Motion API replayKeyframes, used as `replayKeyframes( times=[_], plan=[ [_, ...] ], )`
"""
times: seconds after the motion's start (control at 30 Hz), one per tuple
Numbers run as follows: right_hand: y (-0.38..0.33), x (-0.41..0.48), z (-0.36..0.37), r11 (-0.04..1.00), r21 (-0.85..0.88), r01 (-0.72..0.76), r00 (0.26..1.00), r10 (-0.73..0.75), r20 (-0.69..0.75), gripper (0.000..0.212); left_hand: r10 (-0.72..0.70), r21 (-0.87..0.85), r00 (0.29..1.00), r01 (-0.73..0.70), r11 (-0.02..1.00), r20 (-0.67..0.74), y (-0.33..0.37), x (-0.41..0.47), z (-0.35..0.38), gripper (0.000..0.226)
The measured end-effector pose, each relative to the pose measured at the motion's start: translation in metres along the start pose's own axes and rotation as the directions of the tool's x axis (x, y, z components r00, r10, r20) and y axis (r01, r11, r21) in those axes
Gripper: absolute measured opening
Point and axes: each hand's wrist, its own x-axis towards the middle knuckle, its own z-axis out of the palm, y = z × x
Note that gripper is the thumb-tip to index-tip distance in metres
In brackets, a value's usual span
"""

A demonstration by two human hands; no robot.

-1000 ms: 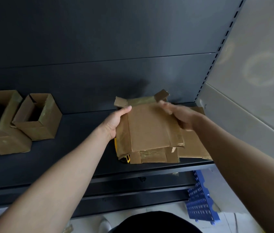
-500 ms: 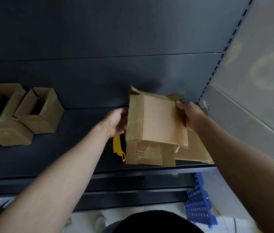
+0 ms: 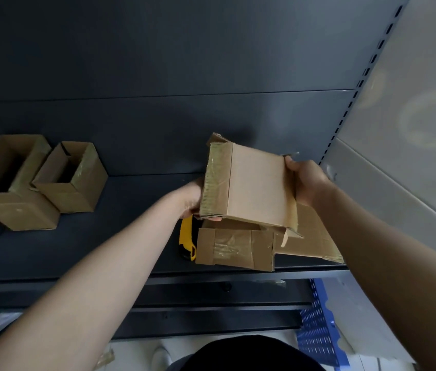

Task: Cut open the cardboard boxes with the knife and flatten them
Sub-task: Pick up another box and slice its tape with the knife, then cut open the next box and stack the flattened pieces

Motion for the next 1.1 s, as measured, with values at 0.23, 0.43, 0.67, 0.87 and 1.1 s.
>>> replayKeyframes(
  times=[0.23,0.43,0.67,0.87,1.1],
  plan=[
    [-0.003,-0.008,-0.011,0.997,0.069,0.035,0.993,-0.043,0.111,0.021,0.048,-0.303,0.982,-0.102,0.948,-0.182,0.000,0.003,-0.009,0.027],
    [-0.001,-0.016,-0.008,0.999,-0.033,-0.041,0.963,0.049,0.265,0.034,0.113,-0.351,0.976,-0.173,0.920,-0.185,0.008,0.008,-0.009,0.019],
    [-0.008,-0.010,0.001,0.998,0.068,-0.001,0.894,-0.030,0.448,0.098,-0.026,-0.466,0.969,-0.094,0.880,-0.244,0.015,0.005,-0.016,0.022],
    [-0.008,-0.006,0.021,0.962,-0.256,0.093,0.973,-0.032,0.231,0.049,-0.029,-0.463,0.988,-0.044,0.885,-0.150,0.013,0.000,-0.015,0.018],
    [0.014,-0.001,0.027,0.828,-0.551,0.101,0.986,-0.156,-0.053,0.073,-0.015,-0.475,0.996,-0.027,0.879,-0.083,0.005,-0.002,-0.022,0.076]
  ],
)
